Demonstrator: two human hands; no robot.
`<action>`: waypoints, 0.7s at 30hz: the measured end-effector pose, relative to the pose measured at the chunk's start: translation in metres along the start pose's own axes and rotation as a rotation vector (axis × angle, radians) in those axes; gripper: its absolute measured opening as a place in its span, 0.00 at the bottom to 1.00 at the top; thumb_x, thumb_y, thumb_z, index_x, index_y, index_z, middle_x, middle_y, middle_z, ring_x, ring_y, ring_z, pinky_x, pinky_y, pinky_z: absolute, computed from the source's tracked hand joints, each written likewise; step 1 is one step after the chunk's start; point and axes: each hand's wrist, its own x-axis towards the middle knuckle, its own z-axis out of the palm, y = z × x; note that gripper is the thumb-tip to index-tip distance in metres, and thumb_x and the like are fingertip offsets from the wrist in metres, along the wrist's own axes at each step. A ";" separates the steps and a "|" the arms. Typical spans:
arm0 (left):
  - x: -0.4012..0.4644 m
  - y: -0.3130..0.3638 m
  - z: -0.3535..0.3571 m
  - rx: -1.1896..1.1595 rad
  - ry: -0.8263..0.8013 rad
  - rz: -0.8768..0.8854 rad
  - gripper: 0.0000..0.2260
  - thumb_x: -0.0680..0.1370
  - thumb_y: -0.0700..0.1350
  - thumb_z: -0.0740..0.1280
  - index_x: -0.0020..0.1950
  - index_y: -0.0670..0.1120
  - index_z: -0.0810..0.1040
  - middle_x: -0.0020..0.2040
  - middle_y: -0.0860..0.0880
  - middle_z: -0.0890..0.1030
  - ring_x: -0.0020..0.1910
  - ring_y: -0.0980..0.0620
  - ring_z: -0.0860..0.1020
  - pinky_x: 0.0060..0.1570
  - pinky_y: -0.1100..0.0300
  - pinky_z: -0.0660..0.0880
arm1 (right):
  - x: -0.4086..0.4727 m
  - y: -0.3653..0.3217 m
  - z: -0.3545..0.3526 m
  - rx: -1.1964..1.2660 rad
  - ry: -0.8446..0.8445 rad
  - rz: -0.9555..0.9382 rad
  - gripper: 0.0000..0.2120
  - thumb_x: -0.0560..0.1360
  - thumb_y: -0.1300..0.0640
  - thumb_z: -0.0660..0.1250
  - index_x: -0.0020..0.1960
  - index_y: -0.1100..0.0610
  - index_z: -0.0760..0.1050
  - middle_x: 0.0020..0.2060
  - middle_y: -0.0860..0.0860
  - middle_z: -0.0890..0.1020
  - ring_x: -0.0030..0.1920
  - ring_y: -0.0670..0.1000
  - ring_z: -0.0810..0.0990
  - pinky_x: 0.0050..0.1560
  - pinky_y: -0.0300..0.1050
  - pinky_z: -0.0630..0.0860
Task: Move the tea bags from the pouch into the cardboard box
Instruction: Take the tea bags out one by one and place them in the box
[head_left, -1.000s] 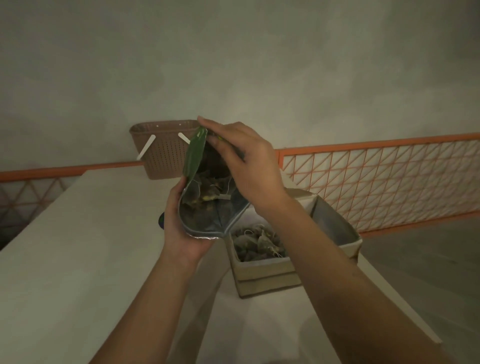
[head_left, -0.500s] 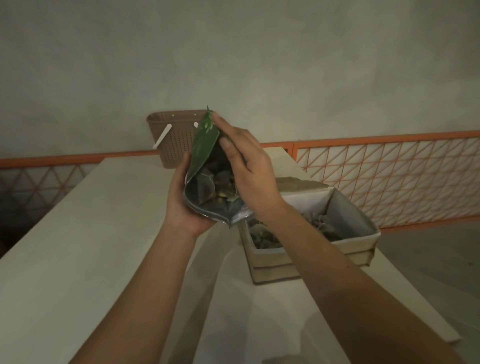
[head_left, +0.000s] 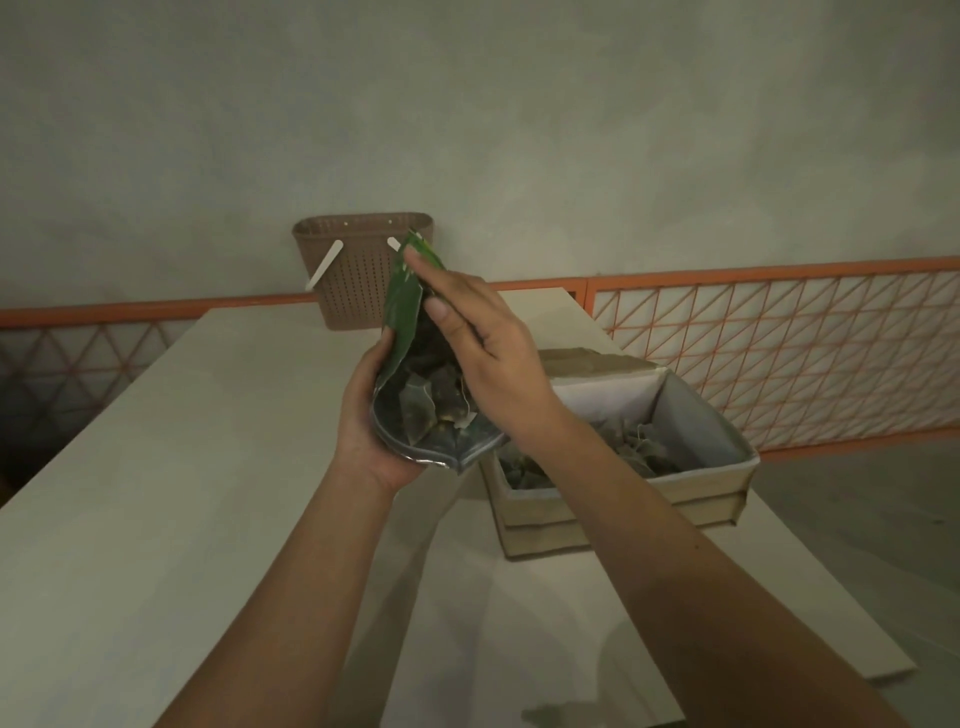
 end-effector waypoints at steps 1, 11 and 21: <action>0.000 0.001 0.000 0.007 0.000 0.010 0.24 0.85 0.58 0.54 0.65 0.45 0.82 0.66 0.43 0.80 0.65 0.43 0.80 0.60 0.49 0.79 | 0.001 -0.002 -0.001 -0.002 -0.013 -0.003 0.18 0.83 0.61 0.59 0.72 0.58 0.70 0.66 0.54 0.75 0.68 0.47 0.72 0.69 0.37 0.67; 0.001 0.010 0.012 0.059 0.082 0.062 0.24 0.81 0.59 0.60 0.63 0.43 0.83 0.62 0.42 0.82 0.58 0.43 0.82 0.56 0.50 0.81 | -0.036 -0.009 0.001 -0.484 0.144 -0.016 0.12 0.71 0.45 0.71 0.44 0.53 0.79 0.70 0.52 0.68 0.66 0.51 0.71 0.59 0.55 0.74; -0.001 0.001 0.024 0.079 0.095 0.022 0.23 0.77 0.58 0.63 0.57 0.42 0.86 0.60 0.41 0.83 0.56 0.43 0.83 0.56 0.50 0.82 | -0.059 -0.009 0.006 -0.728 0.139 0.084 0.08 0.71 0.45 0.70 0.46 0.47 0.83 0.70 0.51 0.69 0.66 0.55 0.67 0.63 0.58 0.71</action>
